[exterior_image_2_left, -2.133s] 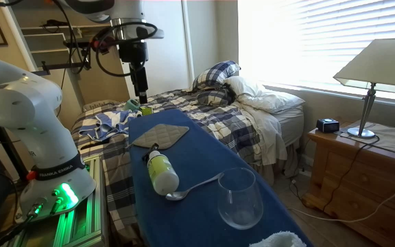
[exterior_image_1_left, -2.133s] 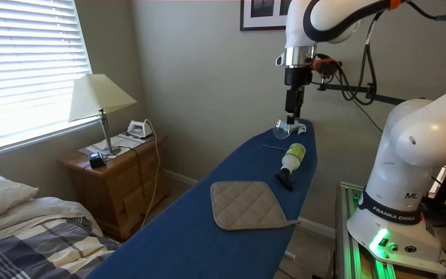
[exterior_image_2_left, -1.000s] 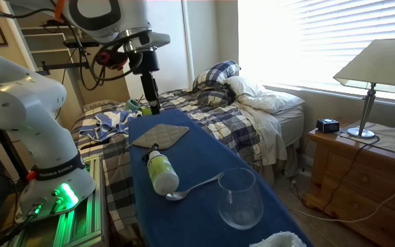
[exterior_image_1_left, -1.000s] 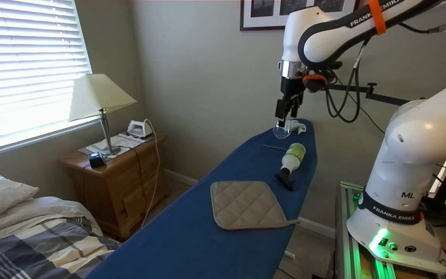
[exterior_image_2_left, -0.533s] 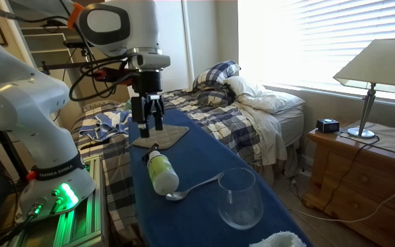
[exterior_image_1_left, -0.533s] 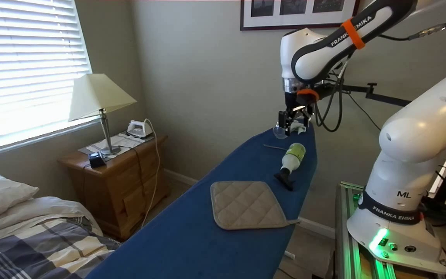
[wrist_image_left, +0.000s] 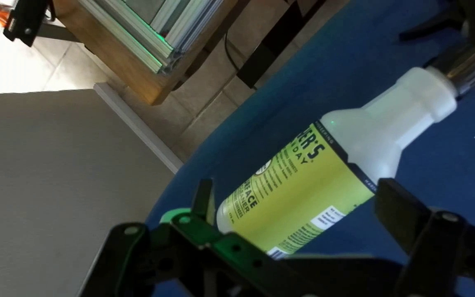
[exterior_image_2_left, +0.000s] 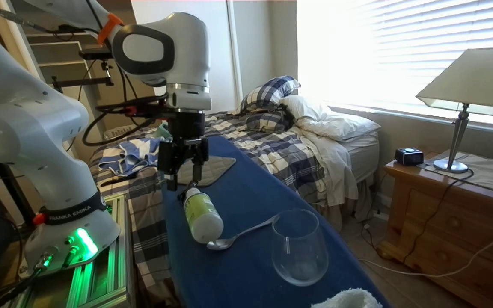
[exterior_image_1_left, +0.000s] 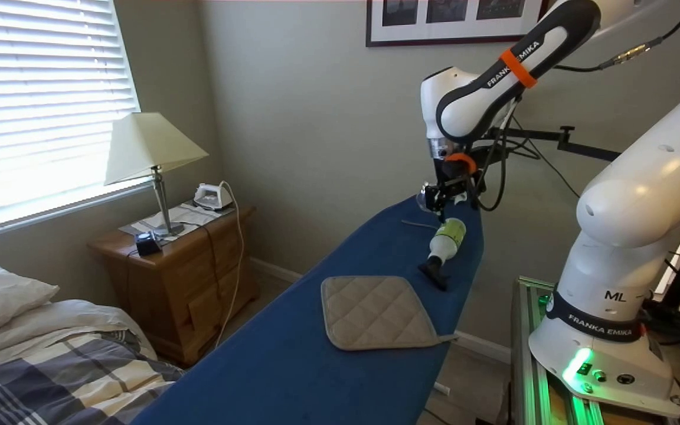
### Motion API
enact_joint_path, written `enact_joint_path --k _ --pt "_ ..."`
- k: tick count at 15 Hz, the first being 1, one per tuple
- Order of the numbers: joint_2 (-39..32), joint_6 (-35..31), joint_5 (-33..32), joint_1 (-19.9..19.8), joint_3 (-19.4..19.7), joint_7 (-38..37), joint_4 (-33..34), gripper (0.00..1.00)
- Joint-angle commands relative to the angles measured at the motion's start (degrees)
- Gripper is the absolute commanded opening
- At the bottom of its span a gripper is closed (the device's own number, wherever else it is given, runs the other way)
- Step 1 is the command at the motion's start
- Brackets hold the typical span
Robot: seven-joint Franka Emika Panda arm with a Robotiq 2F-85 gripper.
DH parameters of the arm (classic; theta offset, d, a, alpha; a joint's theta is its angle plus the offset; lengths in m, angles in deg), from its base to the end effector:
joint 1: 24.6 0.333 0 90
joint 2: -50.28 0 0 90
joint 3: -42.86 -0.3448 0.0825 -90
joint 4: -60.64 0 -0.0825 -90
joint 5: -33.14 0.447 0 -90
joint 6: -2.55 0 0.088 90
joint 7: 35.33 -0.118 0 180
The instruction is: Put the spray bottle upright
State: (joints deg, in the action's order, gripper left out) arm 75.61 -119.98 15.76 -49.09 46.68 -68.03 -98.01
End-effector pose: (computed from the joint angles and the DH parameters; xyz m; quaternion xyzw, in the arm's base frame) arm 0.3242 -0.1886 0.3019 0.8984 -0.4163 -0.0876 0.1088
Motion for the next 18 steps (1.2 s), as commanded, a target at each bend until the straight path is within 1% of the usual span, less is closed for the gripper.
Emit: enact_joint_path --k 1,4,5,6,9,11,14,18 --pt "0.1 0.25 -0.29 0.7 0.67 -0.22 0.17 1.0" --pt "0.24 0.25 -0.29 0.7 0.65 -0.22 0.19 1.0" --pt "-0.77 -2.58 2.58 1.63 2.37 2.09 0.2 1.0" --pt "-1.19 -3.9 3.2 1.26 2.22 -0.02 0.19 1.0" --pt "-2.82 -5.1 6.66 1.54 2.76 -1.0 0.17 1.0" --pt "-3.27 -3.93 9.01 1.67 2.43 -2.61 0.15 1.0" --pt "-3.76 -1.67 11.17 1.97 1.36 -7.5 0.12 1.0" --pt "-4.29 0.45 10.99 2.46 0.5 -15.82 0.07 1.0"
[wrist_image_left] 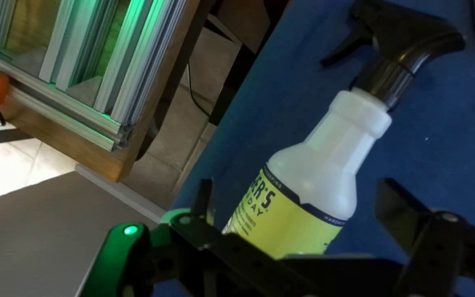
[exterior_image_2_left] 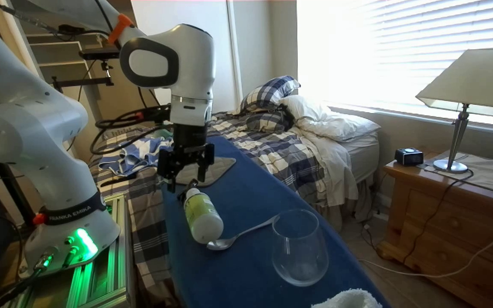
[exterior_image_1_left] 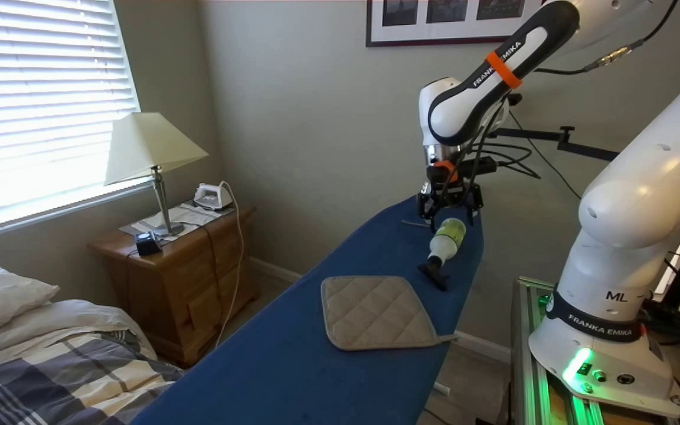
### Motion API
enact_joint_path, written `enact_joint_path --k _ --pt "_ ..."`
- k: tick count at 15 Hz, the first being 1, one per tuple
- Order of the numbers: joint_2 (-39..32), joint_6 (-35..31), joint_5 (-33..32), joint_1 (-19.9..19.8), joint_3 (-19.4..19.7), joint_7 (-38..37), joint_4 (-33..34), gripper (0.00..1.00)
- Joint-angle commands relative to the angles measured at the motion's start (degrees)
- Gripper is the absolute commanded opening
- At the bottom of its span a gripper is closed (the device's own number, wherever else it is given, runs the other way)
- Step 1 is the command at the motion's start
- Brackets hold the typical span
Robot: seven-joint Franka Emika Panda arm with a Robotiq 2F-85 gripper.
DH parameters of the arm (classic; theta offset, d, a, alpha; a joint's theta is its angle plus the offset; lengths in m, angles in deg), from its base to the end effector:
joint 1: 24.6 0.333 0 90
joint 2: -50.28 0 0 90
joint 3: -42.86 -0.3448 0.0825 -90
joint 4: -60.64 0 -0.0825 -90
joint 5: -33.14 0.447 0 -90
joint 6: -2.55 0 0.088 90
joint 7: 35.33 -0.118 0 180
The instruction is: Put the spray bottle upright
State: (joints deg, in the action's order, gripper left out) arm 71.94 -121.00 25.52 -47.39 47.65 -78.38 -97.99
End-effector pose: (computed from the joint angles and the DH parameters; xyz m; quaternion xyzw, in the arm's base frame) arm 0.3296 -0.1752 0.2779 0.8365 -0.5342 -0.1105 0.0511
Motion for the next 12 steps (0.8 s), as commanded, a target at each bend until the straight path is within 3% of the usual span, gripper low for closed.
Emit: enact_joint_path --k 1,8,12 --pt "-1.0 1.75 1.32 0.98 -0.42 -6.98 0.04 1.0" --pt "-5.49 2.0 6.65 3.4 1.31 -9.63 -0.07 1.0" --pt "-7.98 0.48 12.88 5.47 2.95 -5.62 -0.07 1.0"
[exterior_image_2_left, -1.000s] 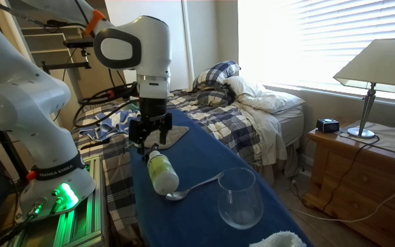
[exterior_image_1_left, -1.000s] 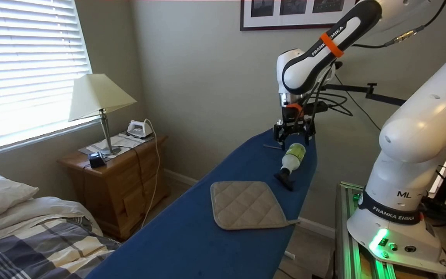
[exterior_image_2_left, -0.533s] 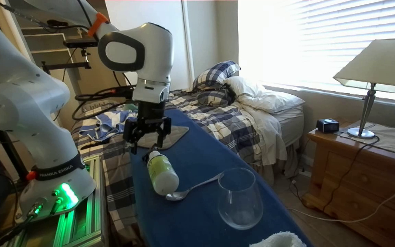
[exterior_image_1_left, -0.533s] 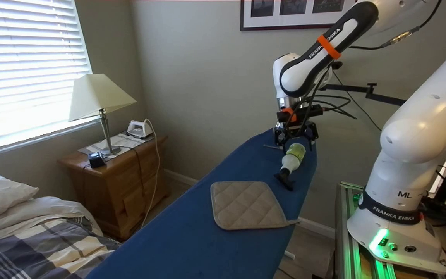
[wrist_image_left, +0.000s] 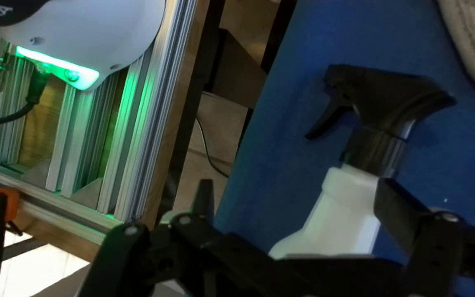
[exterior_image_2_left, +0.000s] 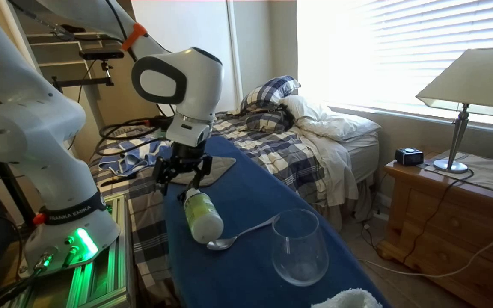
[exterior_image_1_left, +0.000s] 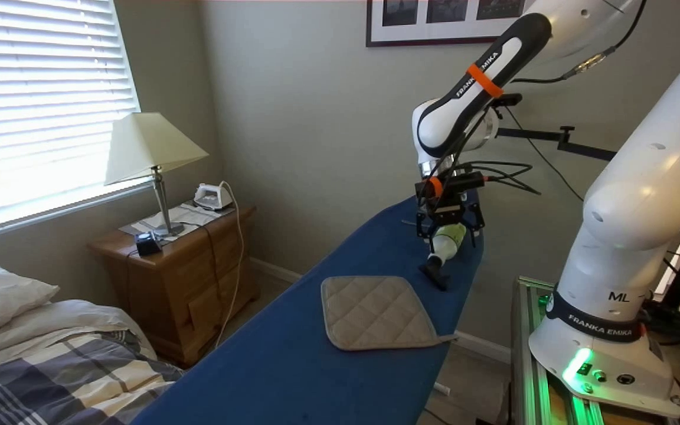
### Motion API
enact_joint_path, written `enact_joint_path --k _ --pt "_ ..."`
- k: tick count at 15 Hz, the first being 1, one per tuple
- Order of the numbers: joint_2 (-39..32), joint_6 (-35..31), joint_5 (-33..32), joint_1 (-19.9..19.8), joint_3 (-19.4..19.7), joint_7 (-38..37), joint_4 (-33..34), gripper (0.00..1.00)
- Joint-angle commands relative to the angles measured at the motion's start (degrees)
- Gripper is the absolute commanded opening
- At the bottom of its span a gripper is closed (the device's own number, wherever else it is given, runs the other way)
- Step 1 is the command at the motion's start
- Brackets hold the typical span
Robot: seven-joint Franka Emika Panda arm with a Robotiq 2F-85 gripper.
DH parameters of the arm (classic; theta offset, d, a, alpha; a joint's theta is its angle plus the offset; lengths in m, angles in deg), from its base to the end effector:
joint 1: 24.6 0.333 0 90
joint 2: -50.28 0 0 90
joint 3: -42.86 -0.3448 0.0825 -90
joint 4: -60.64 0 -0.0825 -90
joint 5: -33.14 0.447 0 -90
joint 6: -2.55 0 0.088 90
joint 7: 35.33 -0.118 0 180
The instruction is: Put the spray bottle upright
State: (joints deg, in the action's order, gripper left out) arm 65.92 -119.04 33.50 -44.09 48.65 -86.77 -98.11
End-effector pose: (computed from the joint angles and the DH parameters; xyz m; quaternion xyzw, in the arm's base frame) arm 0.3267 -0.1495 0.2368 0.7715 -0.6078 -0.1860 0.0275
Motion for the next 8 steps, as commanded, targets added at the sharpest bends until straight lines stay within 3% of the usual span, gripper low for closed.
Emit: enact_joint_path --k 1,7,8 --pt "-2.5 -2.44 6.22 2.64 2.25 3.88 0.07 1.0" --pt "-5.16 -6.41 9.61 3.87 3.05 8.77 0.12 1.0" --pt "-5.51 -6.88 9.86 3.92 3.11 9.28 0.12 0.75"
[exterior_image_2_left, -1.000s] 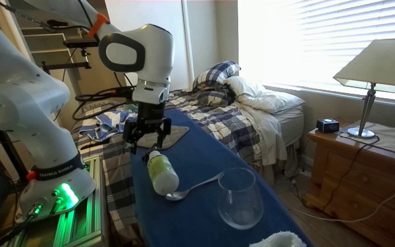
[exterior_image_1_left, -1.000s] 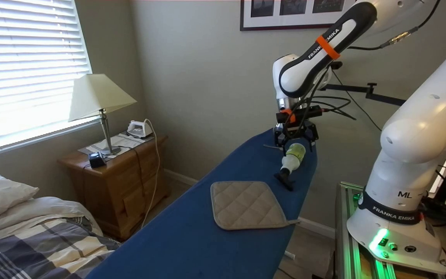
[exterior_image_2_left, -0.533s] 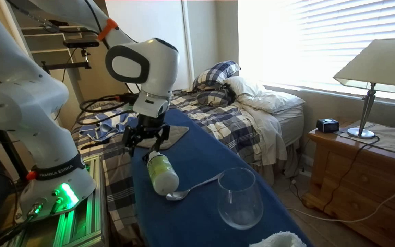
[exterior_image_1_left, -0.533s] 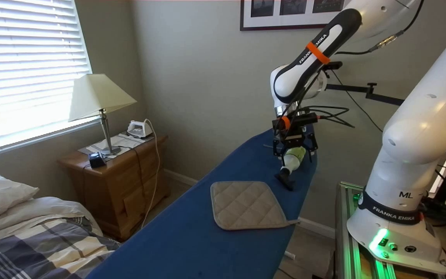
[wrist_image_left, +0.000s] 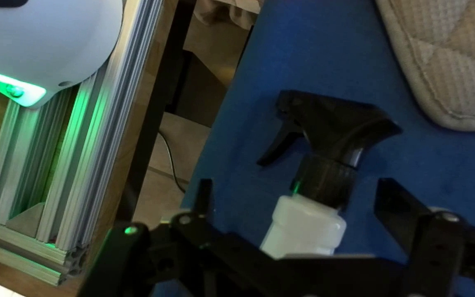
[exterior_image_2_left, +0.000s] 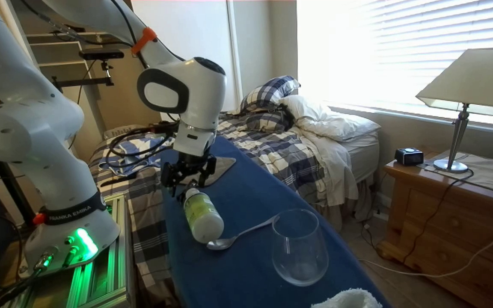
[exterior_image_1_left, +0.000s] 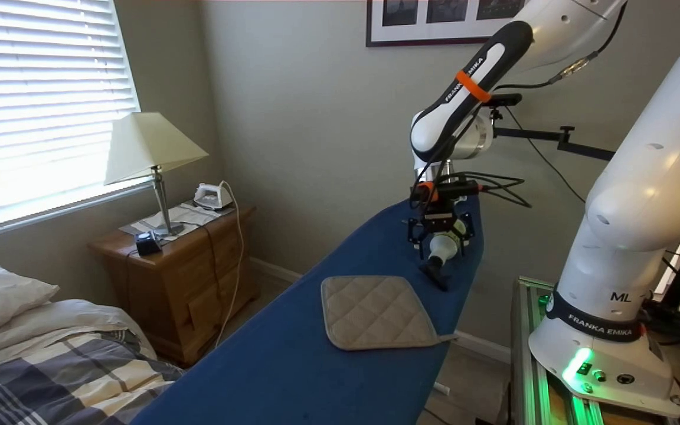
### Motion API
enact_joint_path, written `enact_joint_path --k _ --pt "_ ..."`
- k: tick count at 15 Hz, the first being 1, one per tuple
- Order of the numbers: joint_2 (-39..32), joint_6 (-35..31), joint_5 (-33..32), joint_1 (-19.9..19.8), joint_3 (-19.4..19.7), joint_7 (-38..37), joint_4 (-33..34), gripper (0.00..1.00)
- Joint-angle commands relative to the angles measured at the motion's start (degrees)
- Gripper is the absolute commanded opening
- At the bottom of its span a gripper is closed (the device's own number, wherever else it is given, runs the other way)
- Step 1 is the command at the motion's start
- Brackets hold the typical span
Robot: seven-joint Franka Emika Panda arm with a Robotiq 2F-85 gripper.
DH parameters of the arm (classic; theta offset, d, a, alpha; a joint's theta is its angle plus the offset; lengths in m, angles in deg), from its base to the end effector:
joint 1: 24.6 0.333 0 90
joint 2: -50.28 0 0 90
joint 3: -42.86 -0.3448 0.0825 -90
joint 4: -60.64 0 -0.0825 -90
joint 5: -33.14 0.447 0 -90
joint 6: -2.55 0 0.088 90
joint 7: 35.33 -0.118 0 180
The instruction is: Put the spray bottle upright
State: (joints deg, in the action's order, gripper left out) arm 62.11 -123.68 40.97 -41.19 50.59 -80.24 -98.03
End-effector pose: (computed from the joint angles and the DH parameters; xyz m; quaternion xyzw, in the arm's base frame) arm 0.3364 -0.1409 0.2166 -0.7812 0.5948 0.1880 0.0270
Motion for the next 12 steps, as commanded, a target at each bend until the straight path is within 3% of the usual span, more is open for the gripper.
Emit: enact_joint_path --k 1,8,12 --pt "-2.06 -2.61 2.67 1.06 1.28 3.33 0.06 0.72" --pt "-3.97 -3.97 5.63 1.57 1.64 5.85 0.09 0.23" --pt "-3.43 -4.09 8.69 2.25 1.47 6.59 0.2 0.19"
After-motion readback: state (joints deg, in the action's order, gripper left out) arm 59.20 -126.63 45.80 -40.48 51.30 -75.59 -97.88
